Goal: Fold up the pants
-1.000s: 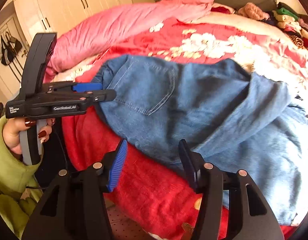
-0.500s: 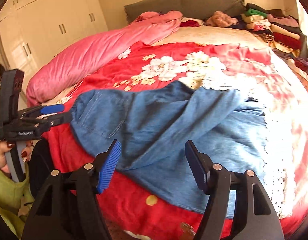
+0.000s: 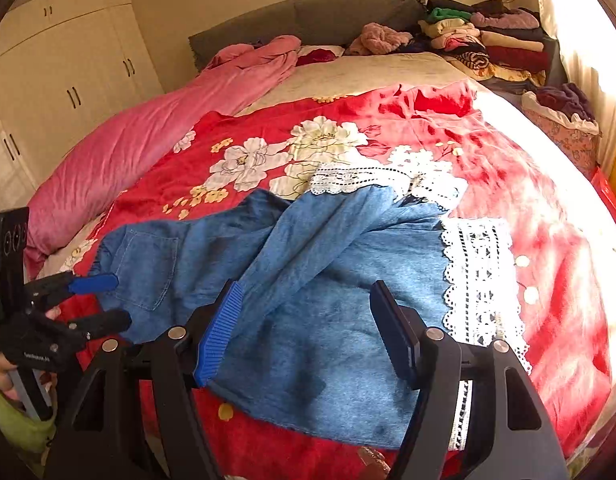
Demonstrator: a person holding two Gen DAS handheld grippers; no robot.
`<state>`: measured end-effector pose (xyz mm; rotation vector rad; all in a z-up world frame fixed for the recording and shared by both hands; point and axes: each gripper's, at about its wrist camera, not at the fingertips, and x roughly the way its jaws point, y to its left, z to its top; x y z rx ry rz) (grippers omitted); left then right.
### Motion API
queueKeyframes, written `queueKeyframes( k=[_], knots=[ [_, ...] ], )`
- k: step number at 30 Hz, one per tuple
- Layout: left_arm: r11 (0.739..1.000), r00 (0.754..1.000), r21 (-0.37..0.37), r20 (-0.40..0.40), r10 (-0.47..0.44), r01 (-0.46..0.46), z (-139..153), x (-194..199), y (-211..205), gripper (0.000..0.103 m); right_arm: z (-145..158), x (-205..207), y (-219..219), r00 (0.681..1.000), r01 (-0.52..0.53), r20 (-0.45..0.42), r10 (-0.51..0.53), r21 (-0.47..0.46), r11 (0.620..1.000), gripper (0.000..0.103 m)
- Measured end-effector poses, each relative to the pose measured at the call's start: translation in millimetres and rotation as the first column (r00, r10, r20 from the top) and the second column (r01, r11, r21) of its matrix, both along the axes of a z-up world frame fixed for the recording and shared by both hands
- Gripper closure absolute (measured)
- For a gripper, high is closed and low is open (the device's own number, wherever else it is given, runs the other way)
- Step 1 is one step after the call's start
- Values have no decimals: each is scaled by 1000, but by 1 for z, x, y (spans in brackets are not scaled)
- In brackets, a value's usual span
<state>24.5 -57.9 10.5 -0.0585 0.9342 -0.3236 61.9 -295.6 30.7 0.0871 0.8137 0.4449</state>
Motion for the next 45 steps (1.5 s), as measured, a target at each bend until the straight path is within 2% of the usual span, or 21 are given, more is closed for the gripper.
queueKeyframes(
  k=[9,11,14,17,20,21,22,31,36,38,40,41,42,45],
  knots=[
    [992,992,-63,-61,-113,109,-24,25,-46,24,2,35,1,999,32,-22,-33,-34,999,38],
    [990,991,-87,-66,-120,114,-28,32,-50,24,2,49,5,999,33,-32,-34,-32,999,38],
    [989,991,-113,-84,-103,93,-35,46,-53,29,4,68,16,999,12,-42,-13,-32,999,38],
    [985,994,-159,-79,-73,60,-42,57,-51,42,3,91,30,999,3,-49,-6,-65,998,38],
    [980,995,-195,-79,-58,41,-44,62,-49,66,-2,117,48,997,-28,-77,21,-88,996,38],
    [976,994,-213,-83,-68,49,-45,62,-50,88,-5,126,54,996,-34,-88,25,-101,994,38],
    [974,994,-222,-86,-73,52,-45,62,-51,93,-8,132,58,995,-37,-94,25,-118,992,38],
    [973,986,-184,-74,-152,137,-54,49,-74,93,-50,191,110,991,-51,-130,9,-324,945,38],
    [971,984,-194,-80,-159,141,-57,50,-74,93,-66,210,120,988,-26,-151,-28,-349,937,38],
    [970,984,-198,-82,-161,142,-57,51,-73,93,-72,216,120,988,-13,-149,-43,-358,934,43],
    [969,983,-200,-82,-162,143,-57,51,-72,93,-73,218,117,990,-4,-135,-48,-361,932,69],
    [969,983,-200,-82,-162,143,-57,50,-71,93,-72,218,112,990,-2,-137,-47,-340,941,75],
    [969,983,-200,-83,-161,142,-57,50,-71,93,-70,217,108,989,4,-138,-51,-320,947,88],
    [969,984,-207,-86,-158,137,-58,50,-68,93,-53,206,86,991,38,-117,-71,-261,965,93]
  ],
)
